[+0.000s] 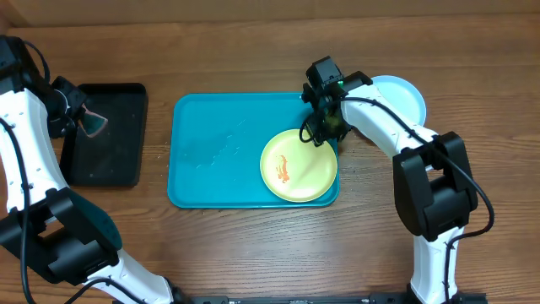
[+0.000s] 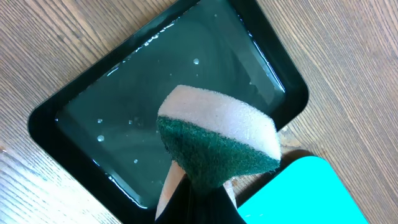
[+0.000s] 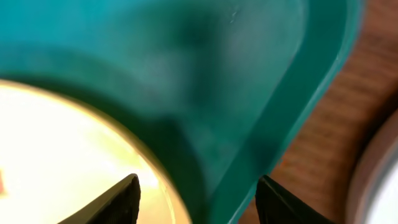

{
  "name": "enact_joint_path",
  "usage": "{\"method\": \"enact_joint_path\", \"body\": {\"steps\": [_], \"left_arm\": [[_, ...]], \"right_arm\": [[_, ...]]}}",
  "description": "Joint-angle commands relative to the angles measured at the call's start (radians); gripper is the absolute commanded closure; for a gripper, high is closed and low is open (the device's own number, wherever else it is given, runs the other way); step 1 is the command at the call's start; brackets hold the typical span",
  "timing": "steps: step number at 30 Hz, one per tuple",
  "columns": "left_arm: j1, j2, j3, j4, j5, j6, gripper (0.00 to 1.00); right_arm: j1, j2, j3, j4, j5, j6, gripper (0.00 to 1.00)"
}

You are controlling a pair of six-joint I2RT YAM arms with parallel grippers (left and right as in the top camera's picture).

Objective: Clean dirty plates on tray and stack at the side
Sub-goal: 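Move the right gripper to the yellow plate's rim and grasp it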

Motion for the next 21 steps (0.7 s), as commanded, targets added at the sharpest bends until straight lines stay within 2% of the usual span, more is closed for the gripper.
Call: {"method": "enact_joint_path", "body": {"steps": [1,7,14,21], "left_arm": [[-0.009,-0.002,-0.007,0.007,0.014,0.001,0.96],[-0.009,-0.002,-0.007,0.007,0.014,0.001,0.96],[-0.009,-0.002,-0.007,0.007,0.015,0.001,0.96],[-0.009,-0.002,-0.007,0.007,0.022,0.001,0.96]], "right_arm": [[-0.004,0.019,-0.003,-0.025,-0.071,-0.010,0.41],[0.002,0.019,-0.003,-0.085,-0.086,0.063,0.46],[0.002,0.019,-0.003,-0.193,-0.090,0.078,0.54],[0.002,0.019,-0.004,-0.229,-0.144,0.205,0.58]]}}
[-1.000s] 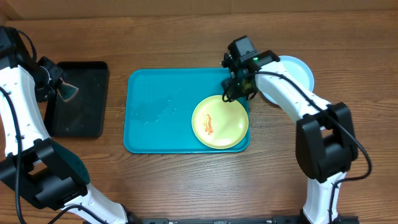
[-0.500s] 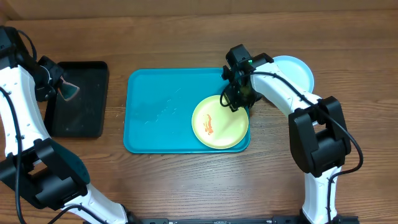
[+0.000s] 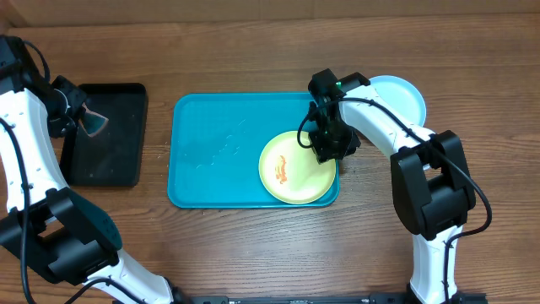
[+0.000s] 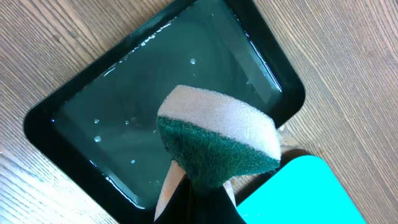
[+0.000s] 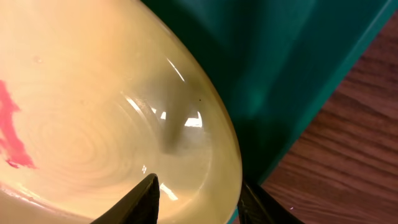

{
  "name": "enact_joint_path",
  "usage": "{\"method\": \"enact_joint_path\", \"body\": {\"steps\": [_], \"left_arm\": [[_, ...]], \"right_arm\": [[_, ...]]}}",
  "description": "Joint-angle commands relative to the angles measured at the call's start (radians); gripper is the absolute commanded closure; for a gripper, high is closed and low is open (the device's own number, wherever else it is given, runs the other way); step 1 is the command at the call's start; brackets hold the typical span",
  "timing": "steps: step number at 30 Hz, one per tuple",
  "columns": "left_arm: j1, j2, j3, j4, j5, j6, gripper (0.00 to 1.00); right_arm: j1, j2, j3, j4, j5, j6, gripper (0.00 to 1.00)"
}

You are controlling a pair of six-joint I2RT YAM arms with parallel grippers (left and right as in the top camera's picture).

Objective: Clean dirty plates on tray and stack at the side
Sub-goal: 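Move the right gripper to the yellow plate's rim and grasp it, then scrub the yellow plate with the sponge in the left gripper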

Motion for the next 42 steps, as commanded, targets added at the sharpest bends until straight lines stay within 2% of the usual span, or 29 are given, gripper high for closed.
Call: {"method": "enact_joint_path", "body": {"steps": [1,10,16,20,23,33,42], "left_arm": [[-0.009,-0.002,-0.007,0.004,0.014,0.001,0.96],[-0.009,-0.002,-0.007,0.004,0.015,0.000,0.96],[-0.009,-0.002,-0.007,0.008,0.070,0.012,0.96],[-0.021,-0.002,-0.007,0.018,0.165,0.085,0.96],[-0.050,-0.002,-0.011,0.019,0.252,0.140,0.96],[-0.301,0.000,-0.050,0.014,0.273,0.175,0.96],[-0.574,0.034,-0.115,0.107,0.265,0.160,0.96]], "right_arm": [[-0.001,0.009,-0.008,0.002,-0.060,0.092,0.59],[-0.001,0.009,-0.086,0.055,-0.084,0.146,0.62],[-0.001,0.009,-0.086,0.079,-0.083,0.194,0.71],[-0.001,0.009,-0.086,0.137,-0.104,0.203,0.89],[-0.001,0.009,-0.086,0.212,-0.172,0.202,0.92],[0.004,0.009,-0.086,0.398,-0.214,0.274,0.96],[0.044,0.009,-0.086,0.467,-0.214,0.361,0.96]]}}
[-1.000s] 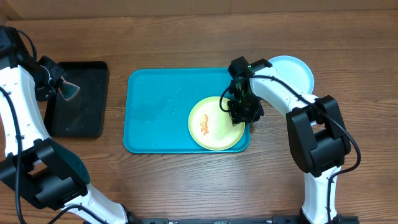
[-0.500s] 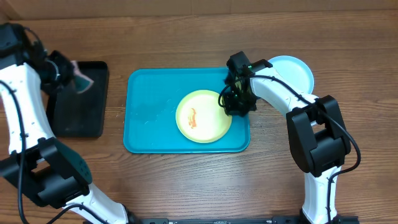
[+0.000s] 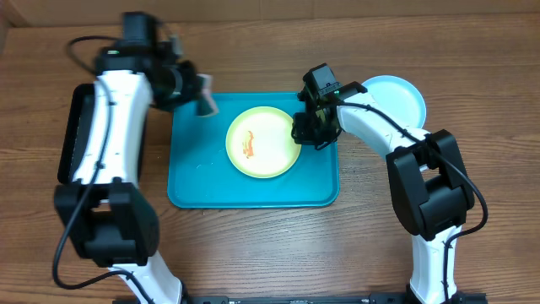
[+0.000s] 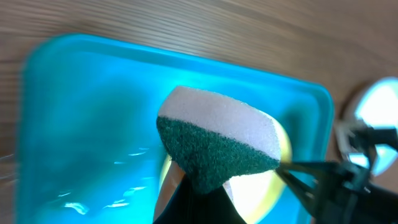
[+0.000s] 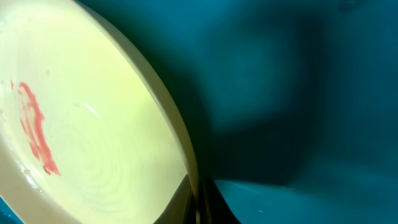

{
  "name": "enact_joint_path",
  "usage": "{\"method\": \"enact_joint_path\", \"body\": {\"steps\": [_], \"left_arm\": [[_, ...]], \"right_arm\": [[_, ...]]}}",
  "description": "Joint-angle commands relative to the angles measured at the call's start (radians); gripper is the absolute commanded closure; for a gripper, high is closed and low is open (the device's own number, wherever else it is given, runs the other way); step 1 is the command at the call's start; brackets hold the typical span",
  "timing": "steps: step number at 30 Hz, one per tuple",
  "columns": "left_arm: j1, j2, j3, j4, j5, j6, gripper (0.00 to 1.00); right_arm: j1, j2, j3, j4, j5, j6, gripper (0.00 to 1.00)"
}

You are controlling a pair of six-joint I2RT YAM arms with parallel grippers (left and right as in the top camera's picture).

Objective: Clean dirty plates on tray and stack at the side
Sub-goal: 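Scrub the yellow plate with the sponge in the left gripper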

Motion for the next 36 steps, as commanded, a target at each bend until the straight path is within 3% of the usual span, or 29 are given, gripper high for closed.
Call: {"method": "enact_joint_path", "body": {"steps": [1,9,17,22,27,29,32,36], "left_arm": [[-0.073,0.046,-0.036,0.018,0.018,-0.012,0.96],[-0.219,0.195,-0.037,0.037,0.020,-0.025,0.96],[-0.253,0.274,-0.039,0.019,-0.014,-0.089,0.96],[-0.253,0.296,-0.040,-0.027,-0.266,-0.125,0.96],[-0.238,0.295,-0.038,-0.095,-0.661,-0.182,0.96],[-0.232,0.295,-0.031,-0.101,-0.719,-0.184,0.96],[-0.231,0.295,0.003,-0.105,-0.691,-0.184,0.96],[-0.239,0.295,0.026,-0.037,-0.373,-0.129,0.96]], "right_arm": [[0.030,0.008,-0.007,0.029,-0.012,0.071,0.96],[0.051,0.008,-0.007,0.034,0.011,0.079,0.96],[0.040,0.008,-0.007,0.029,0.041,0.101,0.96],[0.040,0.008,-0.007,0.029,0.045,0.101,0.96],[0.040,0.008,-0.007,0.009,0.076,0.101,0.96],[0.040,0.008,-0.007,0.003,0.076,0.101,0.96],[0.040,0.008,-0.007,0.002,0.076,0.101,0.96],[0.041,0.008,-0.007,0.003,0.075,0.101,0.96]]}}
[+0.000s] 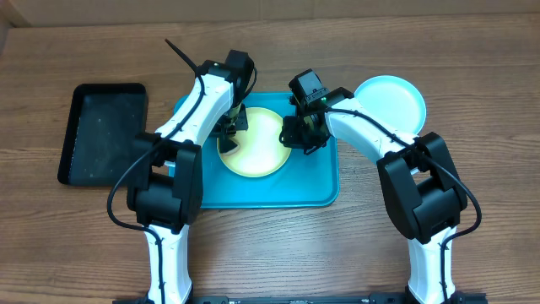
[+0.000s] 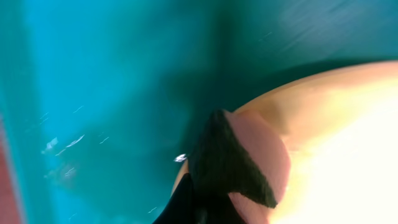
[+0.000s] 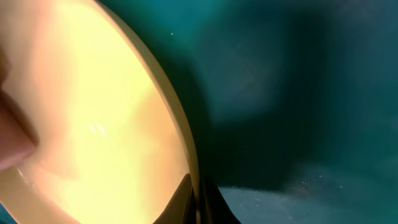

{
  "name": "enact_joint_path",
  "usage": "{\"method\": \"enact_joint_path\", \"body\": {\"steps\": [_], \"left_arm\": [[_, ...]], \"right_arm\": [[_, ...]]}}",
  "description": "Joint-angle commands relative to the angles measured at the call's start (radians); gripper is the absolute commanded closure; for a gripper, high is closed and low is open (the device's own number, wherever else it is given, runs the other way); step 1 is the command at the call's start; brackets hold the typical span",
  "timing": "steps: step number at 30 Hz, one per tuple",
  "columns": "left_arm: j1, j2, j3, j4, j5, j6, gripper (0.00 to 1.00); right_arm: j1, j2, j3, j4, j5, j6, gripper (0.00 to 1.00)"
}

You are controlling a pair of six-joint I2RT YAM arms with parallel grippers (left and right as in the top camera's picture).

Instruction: Clean dirty plates on tray and stack at the side

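Note:
A yellow plate [image 1: 257, 145] lies in the upper middle of the teal tray [image 1: 312, 184]. My right gripper [image 1: 297, 135] is shut on the plate's right rim [image 3: 180, 124], one finger on each side of the edge, at the right gripper [image 3: 198, 202]. My left gripper [image 1: 229, 127] is shut on a sponge [image 2: 239, 158], green face and pale back. The sponge presses on the left part of the plate [image 2: 336, 124]. No red smear shows on the plate; the sponge and the left arm cover part of it.
A light blue plate [image 1: 390, 100] rests on the table right of the tray. A black tray [image 1: 101, 131] with water sits at the far left. Wet streaks mark the teal tray floor [image 2: 93, 93]. Both arms cross over the tray's upper half.
My left gripper with the sponge was over the tray's top left corner, clear of the plate. Now the sponge is down on the plate's left part. The red smear no longer shows.
First my left gripper held the sponge over the black water tray, and my right gripper stood open at the plate's rim at the tray's right. Later the right was shut on the rim, with the plate further left. The sponge reached the tray, and is now on the plate.

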Motion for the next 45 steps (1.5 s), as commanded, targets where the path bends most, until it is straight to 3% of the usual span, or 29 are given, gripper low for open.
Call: {"method": "enact_joint_path", "body": {"steps": [1,4,10,14,19,22,27,37,41,45], "left_arm": [[0.005,0.021,0.037,0.076,0.264,0.059,0.96],[-0.014,0.034,0.025,0.138,0.461,0.068,0.96],[-0.080,0.106,0.016,0.138,0.482,0.060,0.96],[-0.092,0.130,0.017,0.100,0.381,0.072,0.96],[-0.043,0.107,0.050,0.002,0.121,0.037,0.96],[0.005,0.075,0.066,-0.048,-0.024,0.000,0.96],[0.090,-0.003,0.068,-0.053,-0.111,-0.009,0.96],[0.261,-0.269,0.154,-0.036,-0.058,-0.052,0.96],[0.393,-0.360,0.155,-0.027,-0.011,-0.051,0.96],[0.586,-0.349,0.142,-0.041,0.072,-0.051,0.96]], "right_arm": [[-0.009,0.005,-0.005,-0.008,0.027,-0.002,0.96],[-0.009,0.005,-0.005,-0.008,0.026,-0.002,0.96],[-0.009,0.005,-0.005,-0.010,0.027,-0.002,0.96],[-0.009,0.005,-0.005,-0.015,0.027,-0.003,0.96],[-0.010,0.005,-0.005,-0.027,0.031,-0.003,0.96],[-0.010,0.005,-0.005,-0.029,0.031,-0.003,0.96],[-0.010,0.005,-0.005,-0.028,0.031,-0.003,0.96],[-0.010,-0.002,0.080,-0.042,0.027,-0.030,0.96],[-0.007,-0.024,0.182,-0.074,0.028,-0.110,0.96],[0.006,-0.062,0.341,-0.151,0.170,-0.197,0.96]]}}
